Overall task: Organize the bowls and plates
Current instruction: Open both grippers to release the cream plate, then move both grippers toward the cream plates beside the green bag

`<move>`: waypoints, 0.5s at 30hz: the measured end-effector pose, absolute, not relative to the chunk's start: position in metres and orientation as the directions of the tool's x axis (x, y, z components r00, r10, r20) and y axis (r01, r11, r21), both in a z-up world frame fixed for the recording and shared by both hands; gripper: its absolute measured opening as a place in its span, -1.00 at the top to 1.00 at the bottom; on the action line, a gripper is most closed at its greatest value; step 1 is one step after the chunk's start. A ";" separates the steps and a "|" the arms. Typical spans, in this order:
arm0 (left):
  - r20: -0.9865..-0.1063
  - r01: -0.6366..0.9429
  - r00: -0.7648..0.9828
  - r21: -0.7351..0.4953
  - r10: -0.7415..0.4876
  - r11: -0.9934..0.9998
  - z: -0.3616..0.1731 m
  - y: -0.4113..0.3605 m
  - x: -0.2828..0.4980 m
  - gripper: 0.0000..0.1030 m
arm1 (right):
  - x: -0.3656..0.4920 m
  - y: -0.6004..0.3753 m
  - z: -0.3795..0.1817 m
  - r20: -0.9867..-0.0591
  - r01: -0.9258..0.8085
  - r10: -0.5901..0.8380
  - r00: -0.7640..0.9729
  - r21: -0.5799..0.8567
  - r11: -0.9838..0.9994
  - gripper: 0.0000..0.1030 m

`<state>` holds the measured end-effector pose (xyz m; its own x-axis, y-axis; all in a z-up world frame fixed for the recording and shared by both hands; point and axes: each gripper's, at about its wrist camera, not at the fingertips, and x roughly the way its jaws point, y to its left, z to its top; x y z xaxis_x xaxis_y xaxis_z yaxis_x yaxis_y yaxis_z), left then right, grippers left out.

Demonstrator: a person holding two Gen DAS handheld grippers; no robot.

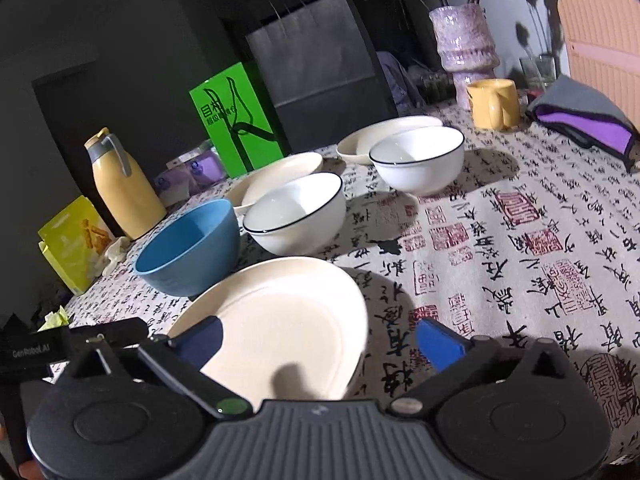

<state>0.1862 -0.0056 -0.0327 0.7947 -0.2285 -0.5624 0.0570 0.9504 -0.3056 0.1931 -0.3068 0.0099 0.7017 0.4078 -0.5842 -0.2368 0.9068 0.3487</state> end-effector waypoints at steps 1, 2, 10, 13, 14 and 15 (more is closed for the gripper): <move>-0.553 0.058 0.802 -0.301 -0.224 0.952 -0.032 -0.005 0.184 -1.00 | 0.192 -0.306 0.010 -0.581 -0.238 0.405 0.706 0.345 0.908 -1.00; -0.547 0.057 0.808 -0.297 -0.219 0.953 -0.032 -0.004 0.182 -1.00 | 0.191 -0.305 0.010 -0.580 -0.237 0.402 0.708 0.342 0.910 -1.00; -0.520 0.059 0.826 -0.301 -0.216 0.952 -0.032 0.008 0.179 -1.00 | 0.192 -0.299 0.008 -0.588 -0.228 0.379 0.715 0.316 0.921 -1.00; -0.513 0.055 0.832 -0.303 -0.211 0.951 -0.033 0.013 0.178 -1.00 | 0.192 -0.298 0.008 -0.586 -0.225 0.370 0.721 0.308 0.925 -1.00; -0.511 0.052 0.834 -0.302 -0.208 0.952 -0.033 0.015 0.178 -1.00 | 0.192 -0.297 0.009 -0.585 -0.226 0.369 0.723 0.305 0.925 -1.00; -0.510 0.048 0.835 -0.302 -0.204 0.952 -0.033 0.017 0.178 -1.00 | 0.192 -0.297 0.009 -0.584 -0.226 0.368 0.724 0.302 0.926 -1.00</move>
<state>0.1777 0.0168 -0.0334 0.8354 -0.2041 -0.5103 0.0481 0.9521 -0.3021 0.1922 -0.2969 0.0088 0.7240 0.3677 -0.5837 -0.2263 0.9259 0.3025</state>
